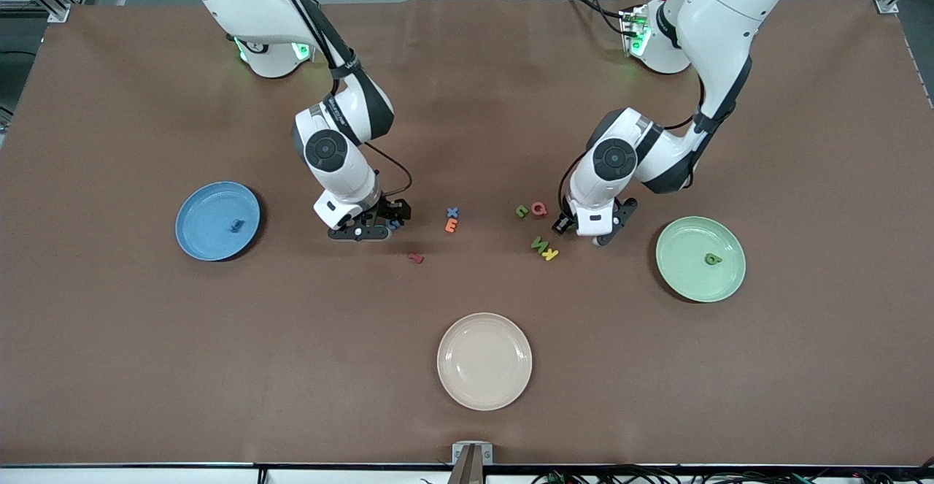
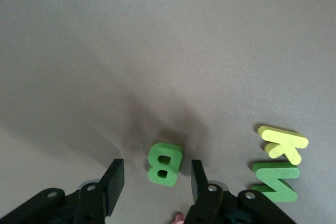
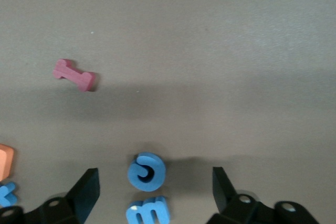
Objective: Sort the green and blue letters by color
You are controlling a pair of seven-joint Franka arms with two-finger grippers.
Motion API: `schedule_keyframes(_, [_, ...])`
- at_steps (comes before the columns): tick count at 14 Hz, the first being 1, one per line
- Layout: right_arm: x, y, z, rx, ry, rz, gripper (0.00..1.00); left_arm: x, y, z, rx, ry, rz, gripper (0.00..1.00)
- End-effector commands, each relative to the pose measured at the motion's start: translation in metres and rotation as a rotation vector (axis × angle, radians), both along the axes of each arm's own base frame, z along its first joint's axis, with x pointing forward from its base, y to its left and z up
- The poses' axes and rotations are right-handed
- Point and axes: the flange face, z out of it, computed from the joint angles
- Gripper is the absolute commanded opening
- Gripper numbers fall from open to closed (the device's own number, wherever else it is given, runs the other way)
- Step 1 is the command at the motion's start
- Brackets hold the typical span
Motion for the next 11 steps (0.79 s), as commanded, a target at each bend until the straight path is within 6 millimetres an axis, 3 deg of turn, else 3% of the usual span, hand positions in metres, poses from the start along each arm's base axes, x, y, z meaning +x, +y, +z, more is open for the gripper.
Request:
schedule_keyframes(1, [0.001,0.013,-0.004,0.005,0.003,-0.036,0.83,0.005,0.000,-0.005,0.003,-0.015,0.007,0.31])
schedule_keyframes(3, [0.000,0.012,-0.008,0.000,0.007,-0.036,0.78,0.007,0.003,-0.005,0.004,-0.016,0.007,0.06])
schedule_keyframes(4, [-0.001,0.013,-0.012,-0.003,0.011,-0.035,0.78,0.010,0.006,-0.001,0.003,-0.022,0.005,0.01])
schedule_keyframes(7, [-0.002,0.011,-0.020,-0.010,0.018,-0.032,0.77,0.021,0.016,0.023,0.007,-0.057,-0.018,0.00])
schedule_keyframes(11, [-0.003,0.012,-0.022,-0.012,0.021,-0.032,0.66,0.055,0.093,0.072,0.060,-0.052,-0.142,0.00])
